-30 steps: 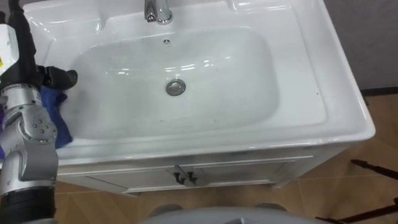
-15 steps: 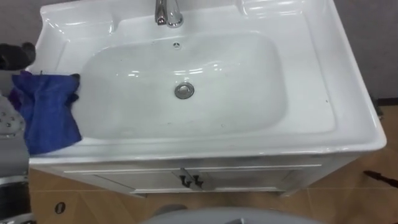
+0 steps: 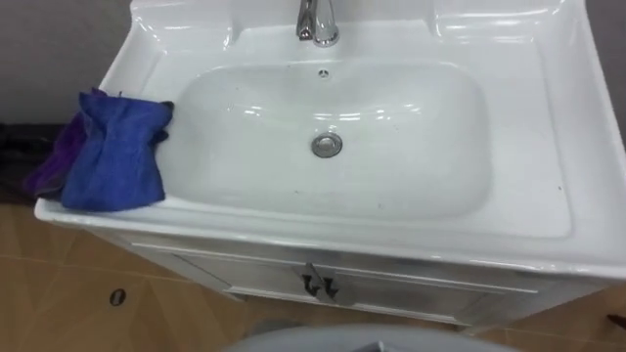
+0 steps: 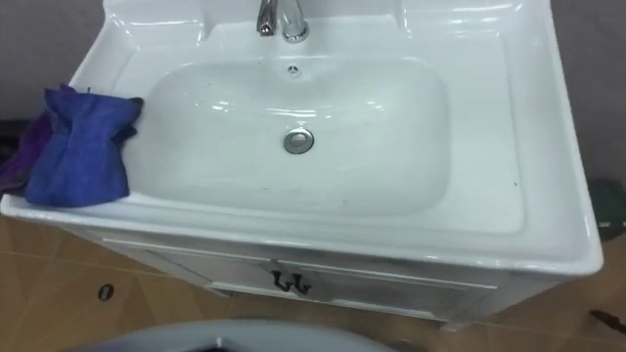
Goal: Wipe basin
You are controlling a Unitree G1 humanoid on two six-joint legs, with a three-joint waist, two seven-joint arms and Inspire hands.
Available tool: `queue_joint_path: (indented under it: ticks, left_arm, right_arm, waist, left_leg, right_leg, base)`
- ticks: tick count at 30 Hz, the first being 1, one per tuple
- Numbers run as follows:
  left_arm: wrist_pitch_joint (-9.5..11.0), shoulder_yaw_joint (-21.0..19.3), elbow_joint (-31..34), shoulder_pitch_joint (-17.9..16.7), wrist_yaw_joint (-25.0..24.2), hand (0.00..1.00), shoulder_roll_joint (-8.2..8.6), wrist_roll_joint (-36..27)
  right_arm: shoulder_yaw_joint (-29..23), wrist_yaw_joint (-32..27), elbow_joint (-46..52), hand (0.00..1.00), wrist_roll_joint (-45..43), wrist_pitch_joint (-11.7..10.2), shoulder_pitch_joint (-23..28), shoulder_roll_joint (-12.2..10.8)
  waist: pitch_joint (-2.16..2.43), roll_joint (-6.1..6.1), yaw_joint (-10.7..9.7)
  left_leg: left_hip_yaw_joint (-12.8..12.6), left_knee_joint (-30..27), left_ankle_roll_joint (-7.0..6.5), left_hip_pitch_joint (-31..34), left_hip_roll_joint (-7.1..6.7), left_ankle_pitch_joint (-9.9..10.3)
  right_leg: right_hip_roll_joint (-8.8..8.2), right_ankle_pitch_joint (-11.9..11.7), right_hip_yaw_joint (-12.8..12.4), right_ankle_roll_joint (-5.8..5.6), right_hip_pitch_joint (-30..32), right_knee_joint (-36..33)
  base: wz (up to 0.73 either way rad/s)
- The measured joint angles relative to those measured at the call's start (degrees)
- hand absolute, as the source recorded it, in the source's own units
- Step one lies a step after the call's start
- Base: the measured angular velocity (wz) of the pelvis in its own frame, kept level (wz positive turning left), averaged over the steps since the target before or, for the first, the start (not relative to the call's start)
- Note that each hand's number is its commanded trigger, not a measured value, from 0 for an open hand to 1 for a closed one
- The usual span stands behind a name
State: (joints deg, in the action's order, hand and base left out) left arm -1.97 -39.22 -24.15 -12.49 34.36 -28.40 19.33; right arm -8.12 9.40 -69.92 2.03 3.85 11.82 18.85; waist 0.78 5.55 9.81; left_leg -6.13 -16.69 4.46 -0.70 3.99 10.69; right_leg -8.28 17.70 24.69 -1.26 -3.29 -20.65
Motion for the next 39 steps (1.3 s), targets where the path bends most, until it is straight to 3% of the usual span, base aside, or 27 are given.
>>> queue_joint_path:
  ticks: [3, 6, 8, 9, 12, 14, 19, 22, 27, 33, 36, 39]
  left_arm:
    - [0.28, 0.01, -4.72, -1.85, 2.73, 0.0, 0.81, -6.21]
    - [1.67, 0.02, -8.65, -3.81, 5.14, 0.0, 2.82, -13.04]
    - [2.24, 0.24, -10.64, -6.23, 5.45, 0.0, 5.35, -18.12]
    - [2.38, 0.9, -12.58, -7.06, 5.53, 0.0, 6.45, -19.88]
    - [2.38, 2.3, -16.62, -9.21, 5.51, 0.0, 9.61, -21.85]
    - [2.41, 5.81, -21.36, -10.49, 4.96, 0.0, 12.08, -22.56]
    - [2.4, 11.12, -30.28, -10.42, 2.72, 0.0, 14.58, -23.28]
    - [2.4, 11.56, -33.05, -9.69, 1.39, 0.0, 16.27, -23.29]
    - [2.28, 14.11, -35.63, -8.76, -1.83, 0.0, 16.71, -23.14]
    - [1.27, 18.85, -36.62, -6.4, -7.65, 0.0, 16.69, -19.04]
    - [-0.42, 22.7, -36.57, -3.36, -11.58, 0.0, 16.65, -17.73]
    - [-0.71, 23.86, -36.45, -1.22, -14.65, 0.0, 16.63, -14.85]
  right_arm:
    - [0.12, -0.01, 0.93, 0.0, -0.11, -0.01, -0.77, 0.0]
    - [0.75, 0.27, 1.38, 0.0, -0.04, -0.02, -1.55, -0.02]
    - [0.71, 1.15, 1.36, 0.0, 0.44, 0.0, -1.73, -0.16]
    - [0.71, 1.36, 1.06, 0.0, 0.52, 0.1, -1.6, -0.16]
    - [0.79, 1.6, 1.17, 0.0, 0.92, 1.13, -1.65, -0.22]
    - [1.54, 2.43, 0.99, 0.0, 1.96, 1.23, -1.56, -0.41]
    - [1.84, 3.53, 0.91, 0.0, 2.33, 1.15, -1.45, -0.65]
    - [1.92, 3.95, 1.13, 0.0, 2.16, 1.02, -1.39, -0.75]
    - [1.93, 4.66, 0.89, 0.0, 2.36, 1.18, -1.08, -1.67]
    - [2.39, 5.74, 0.62, 0.0, 2.67, 1.36, -1.05, -2.58]
    - [2.38, 5.52, 0.66, 0.0, 2.56, 1.9, -1.68, -2.82]
    - [2.32, 5.49, 0.74, 0.0, 1.65, 2.16, -1.82, -2.95]
  waist:
    - [-0.41, -0.57, 0.4]
    - [-0.56, -1.13, 0.83]
    - [-0.48, -1.53, 0.53]
    - [-0.23, -1.86, 0.68]
    - [0.0, -2.7, 0.64]
    - [-0.12, -3.28, 0.14]
    - [-0.33, -5.07, -0.29]
    - [-0.47, -5.38, -0.64]
    - [-0.57, -6.04, -2.36]
    - [-0.79, -7.05, -3.74]
    - [-0.88, -7.2, -5.23]
    - [-1.04, -7.53, -6.15]
  left_leg:
    - [0.43, 0.02, 0.01, 0.22, 0.17, 0.03]
    - [0.87, 0.48, 0.0, 0.12, 0.03, 0.03]
    - [1.81, 1.09, -0.03, 0.2, -0.57, 0.0]
    - [1.67, 1.06, -0.03, 0.11, -0.86, 0.01]
    - [2.14, 1.06, -0.04, 0.22, -1.2, 0.01]
    - [3.19, 0.95, -0.04, 0.05, -1.41, 0.01]
    - [4.44, 0.86, -0.04, -0.44, -1.47, 0.01]
    - [4.37, 0.87, -0.05, -0.33, -1.45, 0.02]
    - [4.02, 0.92, -0.06, -0.14, -1.44, 0.02]
    - [0.34, 0.98, -0.21, -0.73, -1.21, 0.11]
    - [-2.15, 0.8, -1.27, -0.44, -0.85, 0.89]
    - [-3.41, 0.0, -1.64, 0.36, -0.7, 1.28]
  right_leg:
    - [0.35, 0.01, 0.66, 0.02, -0.53, 0.8]
    - [0.23, 0.01, 1.11, 0.02, -0.65, 0.71]
    - [-0.5, 0.41, 2.17, -0.24, -0.44, -0.24]
    - [-1.03, 0.81, 2.04, -0.4, -0.19, -0.98]
    - [-1.43, 1.11, 2.32, -0.55, -0.09, -1.41]
    - [-1.52, 1.11, 3.09, -0.62, -0.92, -1.09]
    - [-1.26, 1.07, 4.75, -0.76, -2.7, -0.02]
    - [-1.58, 1.14, 4.75, -0.81, -2.7, -0.04]
    - [-1.62, 1.15, 4.56, -0.82, -2.56, 0.07]
    - [-1.27, 0.38, 2.67, -1.19, -2.43, 1.01]
    - [-1.23, 0.01, 1.66, -1.48, -1.41, 1.07]
    - [-1.23, -0.35, 0.47, -1.6, -0.39, 1.09]
  base:
    - [0.15]
    - [0.08]
    - [0.2]
    - [0.08]
    - [0.06]
    - [0.17]
    - [0.16]
    - [0.02]
    - [-0.01]
    - [-0.16]
    - [-0.19]
    - [-0.21]
